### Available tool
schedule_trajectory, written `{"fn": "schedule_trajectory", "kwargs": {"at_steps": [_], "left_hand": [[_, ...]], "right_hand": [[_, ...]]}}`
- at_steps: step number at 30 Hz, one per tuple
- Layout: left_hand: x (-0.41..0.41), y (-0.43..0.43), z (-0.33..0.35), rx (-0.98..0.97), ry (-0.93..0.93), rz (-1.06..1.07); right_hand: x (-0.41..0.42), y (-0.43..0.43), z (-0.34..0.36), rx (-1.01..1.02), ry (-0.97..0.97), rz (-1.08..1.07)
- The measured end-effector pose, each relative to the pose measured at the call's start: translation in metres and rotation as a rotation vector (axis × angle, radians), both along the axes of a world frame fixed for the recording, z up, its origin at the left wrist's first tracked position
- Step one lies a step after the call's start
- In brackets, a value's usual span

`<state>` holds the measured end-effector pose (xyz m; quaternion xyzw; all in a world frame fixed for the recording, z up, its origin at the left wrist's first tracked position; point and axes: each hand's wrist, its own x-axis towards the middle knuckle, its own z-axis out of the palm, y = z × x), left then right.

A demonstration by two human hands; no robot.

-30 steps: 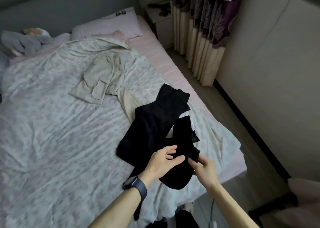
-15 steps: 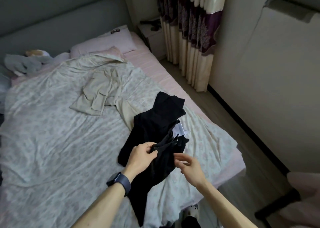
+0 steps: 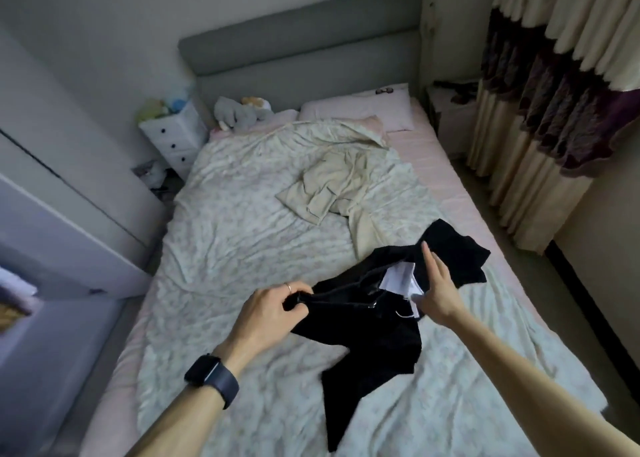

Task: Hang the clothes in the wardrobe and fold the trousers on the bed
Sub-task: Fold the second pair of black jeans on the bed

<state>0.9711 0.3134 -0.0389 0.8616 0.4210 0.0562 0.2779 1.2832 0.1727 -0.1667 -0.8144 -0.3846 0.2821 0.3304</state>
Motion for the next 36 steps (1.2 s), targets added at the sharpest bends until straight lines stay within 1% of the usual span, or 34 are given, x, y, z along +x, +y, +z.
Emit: {"fn": "schedule_trajectory", "kwargs": {"at_steps": [1,3,7,10,14,18,20,22,23,26,27,28,30,33,36], "left_hand": [[-0.017,0.003,0.002,0.014,-0.011,0.025],[-0.061,0.011,0.006,0.017,-0.058,0.108],[-0.148,0.019,0.001,0.026,-0.208,0.314],[-0.208,0.031,-0.008,0.003,-0.314,0.446],[-0.264,0.055,-0.017,0.028,-0.383,0.514],[-0.311,0.101,0.0,0.097,-0.43,0.517],[-0.315,0.12,0.014,0.137,-0.438,0.517],[-0.325,0.128,0.033,0.126,-0.489,0.526],[-0.325,0.131,0.044,0.108,-0.535,0.518],[-0.315,0.142,0.082,-0.009,-0.771,0.508],[-0.323,0.135,0.095,-0.069,-0.835,0.473],[-0.318,0.133,0.103,-0.087,-0.89,0.448],[-0.319,0.12,0.115,-0.118,-0.947,0.392],[-0.337,0.103,0.144,-0.115,-1.007,0.307],[-0.358,0.082,0.176,-0.099,-1.074,0.251]], "right_hand": [[-0.005,0.017,0.009,-0.016,-0.032,0.083],[-0.033,0.049,0.024,0.02,-0.083,0.232],[-0.117,0.078,0.05,0.042,-0.145,0.319],[-0.187,0.09,0.07,0.15,-0.196,0.256],[-0.255,0.094,0.102,0.255,-0.293,0.135],[-0.322,0.114,0.136,0.378,-0.422,-0.039],[-0.342,0.118,0.155,0.387,-0.425,-0.065],[-0.369,0.116,0.175,0.345,-0.466,-0.065],[-0.379,0.113,0.185,0.343,-0.486,-0.08],[-0.397,0.113,0.209,0.404,-0.489,-0.128],[-0.415,0.106,0.22,0.425,-0.504,-0.143],[-0.418,0.108,0.226,0.443,-0.506,-0.142],[-0.434,0.102,0.237,0.497,-0.493,-0.129],[-0.464,0.095,0.261,0.563,-0.461,-0.124],[-0.489,0.08,0.286,0.64,-0.473,-0.129]]}}
